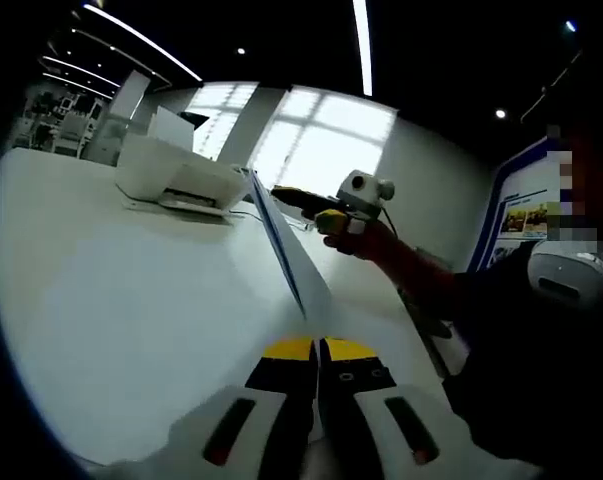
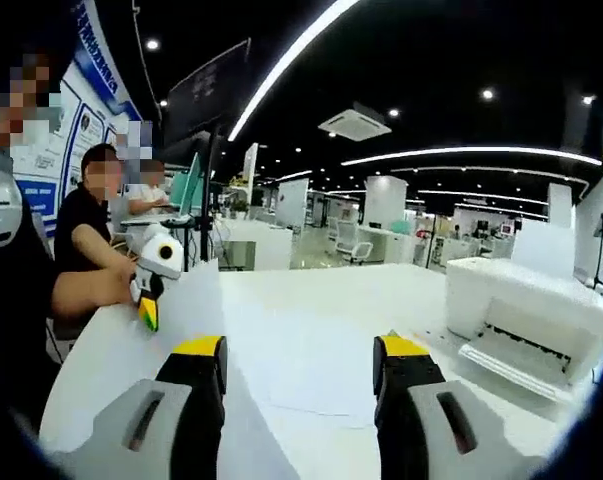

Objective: Organize the stack of printing papers by aligning and flattening the scattered papers on the table

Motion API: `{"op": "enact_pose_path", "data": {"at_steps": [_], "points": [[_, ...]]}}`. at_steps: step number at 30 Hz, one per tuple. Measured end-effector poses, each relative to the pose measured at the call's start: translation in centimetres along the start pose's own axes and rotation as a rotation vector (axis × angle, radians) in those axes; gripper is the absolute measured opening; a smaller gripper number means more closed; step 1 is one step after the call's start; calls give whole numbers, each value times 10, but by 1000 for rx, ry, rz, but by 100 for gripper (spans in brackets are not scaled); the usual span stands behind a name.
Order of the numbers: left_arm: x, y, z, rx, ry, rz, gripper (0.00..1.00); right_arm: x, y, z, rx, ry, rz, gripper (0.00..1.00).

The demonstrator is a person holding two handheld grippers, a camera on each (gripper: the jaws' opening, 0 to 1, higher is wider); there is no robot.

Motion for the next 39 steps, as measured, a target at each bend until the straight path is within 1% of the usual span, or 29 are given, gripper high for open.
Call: {"op": "enact_pose_path", "data": {"at_steps": [3, 5, 7, 10, 12, 16, 20, 23, 29, 32, 39], "points": [[-2, -2, 5, 1, 0, -3, 7, -3, -3, 7, -14, -16, -24, 55], [-2, -2, 5, 1, 0, -3, 7, -6, -6, 11, -20, -50, -37, 55], [-4, -5, 10, 2, 0, -4, 7, -8, -11, 15, -31, -64, -52, 55], [-5, -5, 12, 2, 0, -4, 7, -13, -18, 21, -41, -91, -77, 55], [-5, -6, 13, 2, -1, -5, 7, -16, -23, 24, -47, -106, -98, 55], [-6, -7, 15, 2, -1, -5, 7, -20, -31, 30, -60, -120, -115, 56], [-6, -8, 17, 2, -1, -5, 7, -24, -36, 36, -82, -116, -138, 56], [-7, -9, 19, 2, 0, -5, 7, -29, -39, 41, -101, -119, -167, 56], [-9, -11, 23, 3, 1, -11, 7, -38, -49, 47, -132, -87, -238, 57], [-10, -12, 25, 3, 0, -11, 7, -41, -52, 52, -162, -85, -248, 56], [-10, -12, 25, 3, 1, -12, 7, -49, -59, 55, -177, -79, -288, 56]]}}
Point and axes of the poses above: the point that each gripper's makers call its tool centre point, and the gripper's own axes: y roughly backward along the fingers, z roughly to its right, x roughly out of its top, the point moved 10 cm from there along y, roughly backward along the fingers, and after that the axes turned 4 degrees about -z, right-handed, at the moved point
